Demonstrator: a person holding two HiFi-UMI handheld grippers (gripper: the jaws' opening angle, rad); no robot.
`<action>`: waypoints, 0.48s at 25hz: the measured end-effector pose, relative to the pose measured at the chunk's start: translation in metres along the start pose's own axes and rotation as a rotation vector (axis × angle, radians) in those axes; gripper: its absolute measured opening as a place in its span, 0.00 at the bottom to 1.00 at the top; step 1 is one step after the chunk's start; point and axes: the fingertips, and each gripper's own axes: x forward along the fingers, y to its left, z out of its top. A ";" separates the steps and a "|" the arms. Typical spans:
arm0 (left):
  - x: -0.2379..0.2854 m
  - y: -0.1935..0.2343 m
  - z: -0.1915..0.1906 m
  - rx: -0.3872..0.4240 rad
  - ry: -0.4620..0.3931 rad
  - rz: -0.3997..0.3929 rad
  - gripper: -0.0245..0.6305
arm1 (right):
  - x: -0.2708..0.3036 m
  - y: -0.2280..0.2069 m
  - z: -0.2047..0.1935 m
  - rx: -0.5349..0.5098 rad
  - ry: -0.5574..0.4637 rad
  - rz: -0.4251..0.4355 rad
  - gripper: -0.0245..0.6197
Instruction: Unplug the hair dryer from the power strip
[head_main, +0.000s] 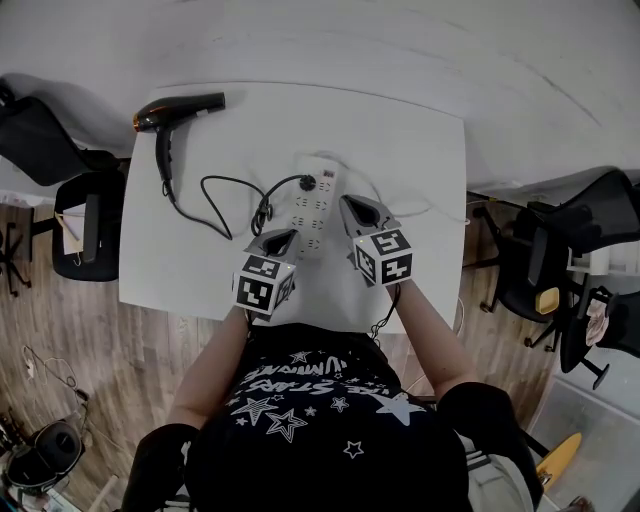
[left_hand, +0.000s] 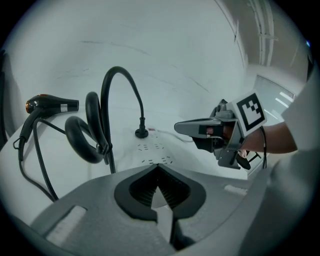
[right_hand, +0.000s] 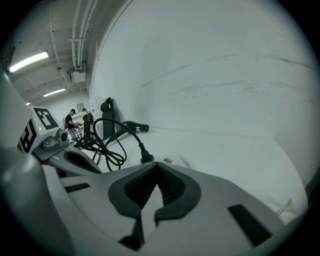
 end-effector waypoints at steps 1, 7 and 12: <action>0.000 0.000 -0.002 0.000 0.006 0.001 0.05 | 0.001 0.000 0.000 0.001 0.000 0.000 0.05; 0.006 0.002 -0.012 -0.015 0.050 0.013 0.05 | 0.007 -0.001 0.004 -0.011 -0.007 0.009 0.05; 0.008 0.005 -0.015 -0.029 0.064 0.012 0.05 | 0.015 -0.001 0.009 -0.031 -0.008 0.019 0.05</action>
